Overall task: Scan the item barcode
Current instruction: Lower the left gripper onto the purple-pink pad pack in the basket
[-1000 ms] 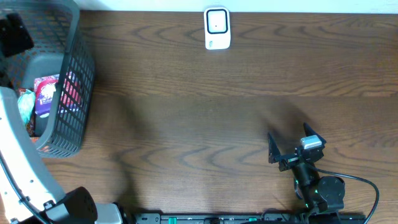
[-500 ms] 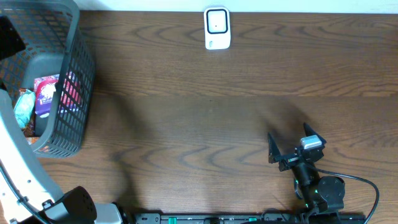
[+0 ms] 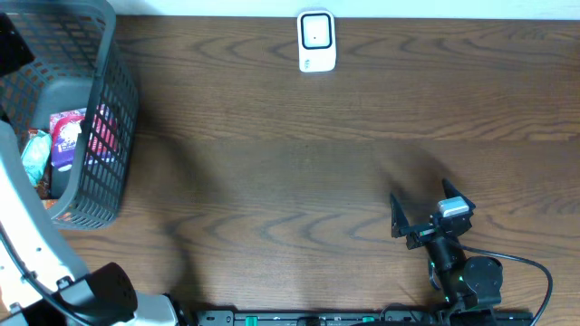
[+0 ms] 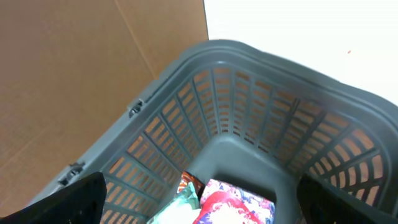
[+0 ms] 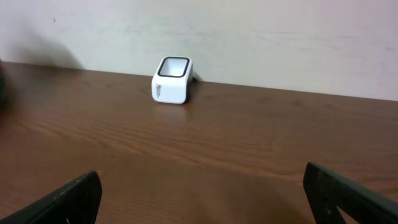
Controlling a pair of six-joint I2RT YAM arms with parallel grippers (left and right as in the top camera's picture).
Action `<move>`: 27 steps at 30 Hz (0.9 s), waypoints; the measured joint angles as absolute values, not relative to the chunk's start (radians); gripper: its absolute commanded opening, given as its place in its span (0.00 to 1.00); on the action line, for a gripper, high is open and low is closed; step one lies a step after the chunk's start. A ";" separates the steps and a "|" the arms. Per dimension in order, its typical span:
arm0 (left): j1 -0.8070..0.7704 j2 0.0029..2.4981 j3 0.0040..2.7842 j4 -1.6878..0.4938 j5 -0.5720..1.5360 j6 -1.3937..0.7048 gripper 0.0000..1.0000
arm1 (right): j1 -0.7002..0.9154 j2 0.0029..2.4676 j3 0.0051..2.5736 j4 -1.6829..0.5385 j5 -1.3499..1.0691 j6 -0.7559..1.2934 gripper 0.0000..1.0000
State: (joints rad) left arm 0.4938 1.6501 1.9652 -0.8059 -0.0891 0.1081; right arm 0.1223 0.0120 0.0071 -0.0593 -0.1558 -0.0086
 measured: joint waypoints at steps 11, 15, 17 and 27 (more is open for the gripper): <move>0.503 1.728 1.965 -0.817 -0.201 0.102 0.98 | 0.122 0.012 0.007 -0.059 -0.156 -0.009 0.99; 0.533 1.728 1.965 -0.840 -0.215 0.091 0.98 | 0.122 0.012 0.007 -0.059 -0.156 -0.009 0.99; 0.548 1.728 1.965 -0.876 -0.206 0.085 0.98 | 0.122 0.012 0.007 -0.060 -0.156 -0.009 0.99; 0.565 1.848 1.967 -1.092 -0.047 0.078 0.98 | 0.122 0.012 0.007 -0.059 -0.156 -0.009 0.99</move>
State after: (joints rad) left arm 0.5648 1.8484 1.9671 -1.0920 -0.0471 0.0780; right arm 0.1223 0.0120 0.0071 -0.0593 -0.1562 -0.0086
